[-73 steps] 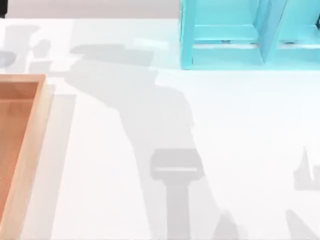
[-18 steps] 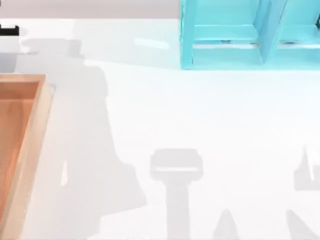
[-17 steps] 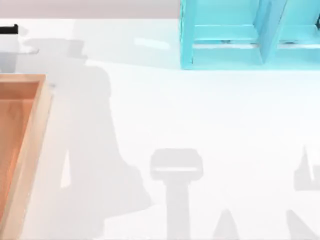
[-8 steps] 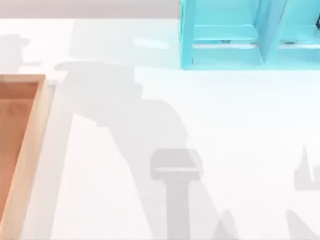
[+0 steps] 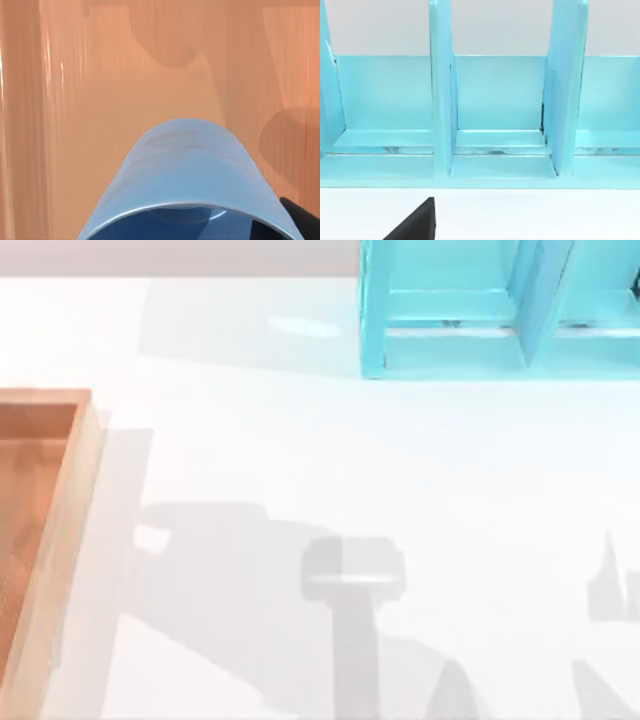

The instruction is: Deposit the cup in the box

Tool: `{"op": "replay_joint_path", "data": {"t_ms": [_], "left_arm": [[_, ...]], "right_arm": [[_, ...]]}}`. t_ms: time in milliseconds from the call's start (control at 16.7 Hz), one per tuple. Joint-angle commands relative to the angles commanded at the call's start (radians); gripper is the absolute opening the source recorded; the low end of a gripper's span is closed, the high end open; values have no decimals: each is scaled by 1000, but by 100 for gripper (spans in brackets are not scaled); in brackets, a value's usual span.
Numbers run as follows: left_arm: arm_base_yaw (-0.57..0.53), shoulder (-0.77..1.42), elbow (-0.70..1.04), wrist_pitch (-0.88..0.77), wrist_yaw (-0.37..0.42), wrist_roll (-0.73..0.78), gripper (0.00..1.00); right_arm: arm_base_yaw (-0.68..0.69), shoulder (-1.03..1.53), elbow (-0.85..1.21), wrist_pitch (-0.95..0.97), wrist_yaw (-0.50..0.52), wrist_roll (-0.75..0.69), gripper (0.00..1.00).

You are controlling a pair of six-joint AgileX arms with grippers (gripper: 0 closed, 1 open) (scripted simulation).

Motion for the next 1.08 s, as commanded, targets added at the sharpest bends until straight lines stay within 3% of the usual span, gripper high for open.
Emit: {"op": "replay_joint_path", "data": {"t_ms": [240,660,1080], "left_arm": [[5,-140,-144,13,-4,4,0],[4,-138,-165,29,-4,5,0],[25,-65,-316,263,2,25,0]], "right_arm": [[0,0,0,0,0,0,100],[0,0,0,0,0,0,100],[0,0,0,0,0,0,100]]}}
